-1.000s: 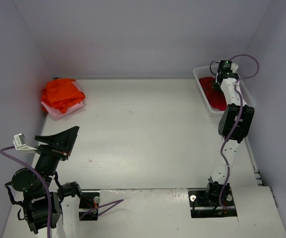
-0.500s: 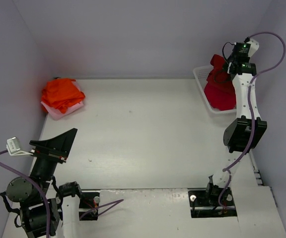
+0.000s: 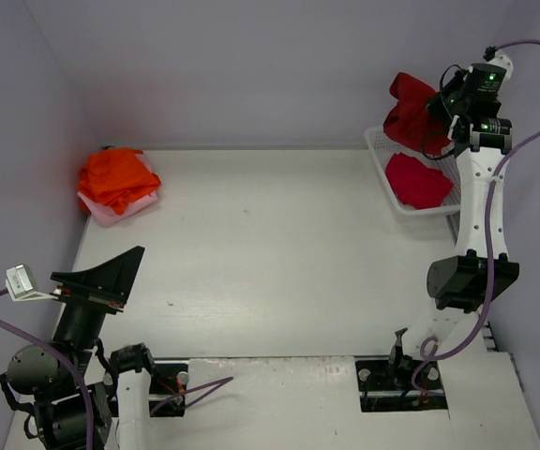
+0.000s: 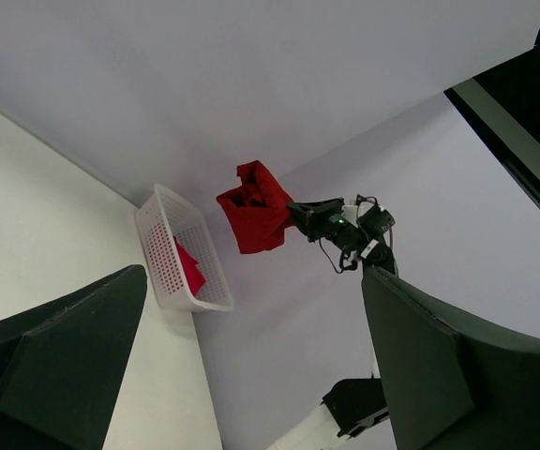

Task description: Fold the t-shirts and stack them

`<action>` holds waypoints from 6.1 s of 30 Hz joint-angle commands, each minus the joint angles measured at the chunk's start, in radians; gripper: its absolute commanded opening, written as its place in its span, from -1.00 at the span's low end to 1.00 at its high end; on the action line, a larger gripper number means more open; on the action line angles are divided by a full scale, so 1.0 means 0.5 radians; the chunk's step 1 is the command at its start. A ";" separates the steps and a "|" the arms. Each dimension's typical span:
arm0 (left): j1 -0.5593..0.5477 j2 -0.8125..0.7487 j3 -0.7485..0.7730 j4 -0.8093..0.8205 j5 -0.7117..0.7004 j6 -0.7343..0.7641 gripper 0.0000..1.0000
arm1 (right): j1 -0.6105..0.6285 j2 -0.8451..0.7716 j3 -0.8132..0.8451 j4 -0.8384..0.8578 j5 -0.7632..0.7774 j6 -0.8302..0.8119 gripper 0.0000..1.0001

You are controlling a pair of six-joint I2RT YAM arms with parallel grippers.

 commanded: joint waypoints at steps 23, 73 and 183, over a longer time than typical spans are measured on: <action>0.015 0.003 0.174 -0.042 0.009 -0.005 0.86 | 0.841 -0.825 -1.050 0.204 -0.496 0.049 -1.00; 0.015 -0.034 -0.028 -0.021 0.012 0.020 0.86 | 1.983 -1.175 -1.775 0.038 0.405 0.021 0.40; 0.015 -0.034 -0.320 0.326 0.138 -0.115 0.86 | 1.560 -1.107 -0.487 0.164 -0.097 -0.089 -1.00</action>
